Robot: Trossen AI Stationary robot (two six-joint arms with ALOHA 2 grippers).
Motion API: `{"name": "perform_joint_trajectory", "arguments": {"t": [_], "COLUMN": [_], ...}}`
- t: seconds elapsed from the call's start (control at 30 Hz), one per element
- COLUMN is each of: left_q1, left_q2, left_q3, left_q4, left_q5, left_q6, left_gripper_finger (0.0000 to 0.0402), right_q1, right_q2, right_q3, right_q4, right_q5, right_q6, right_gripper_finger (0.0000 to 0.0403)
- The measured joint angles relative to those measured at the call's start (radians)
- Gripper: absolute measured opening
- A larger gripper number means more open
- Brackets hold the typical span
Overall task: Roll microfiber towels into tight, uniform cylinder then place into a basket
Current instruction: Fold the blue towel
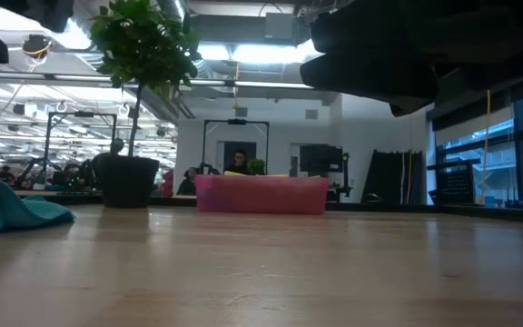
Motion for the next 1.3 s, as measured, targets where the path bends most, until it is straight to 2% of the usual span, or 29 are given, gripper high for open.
{"name": "perform_joint_trajectory", "arguments": {"t": [0.2, 0.33, 0.5, 0.7, 0.87, 1.1, 1.3], "left_q1": [0.028, 0.054, 0.072, 0.081, 0.081, 0.081, 0.083], "left_q2": [0.0, 0.0, -0.007, -0.007, -0.005, 0.001, 0.003], "left_q3": [-0.045, -0.134, -0.205, -0.223, -0.223, -0.187, -0.028], "left_q4": [0.007, 0.125, 0.195, 0.208, 0.22, 0.219, 0.116], "left_q5": [0.0, 0.001, 0.041, 0.061, 0.054, 0.047, -0.034], "left_q6": [0.022, 0.047, 0.038, 0.039, 0.07, 0.1, 0.173], "left_gripper_finger": [0.0184, 0.0209, 0.0211, 0.0204, 0.0153, 0.0016, 0.0002], "right_q1": [0.0, 0.0, 0.0, 0.0, 0.0, 0.0, 0.0], "right_q2": [0.0, 0.0, 0.0, 0.0, 0.0, 0.0, 0.0], "right_q3": [0.0, 0.0, 0.0, 0.0, 0.0, 0.0, 0.0], "right_q4": [0.0, 0.0, -0.002, -0.006, -0.007, -0.007, -0.006], "right_q5": [0.0, 0.0, 0.0, 0.0, 0.0, 0.0, 0.001], "right_q6": [0.0, 0.0, -0.001, -0.004, -0.004, -0.004, -0.004], "right_gripper_finger": [0.0188, 0.0188, 0.0188, 0.0188, 0.0188, 0.0188, 0.0188]}}
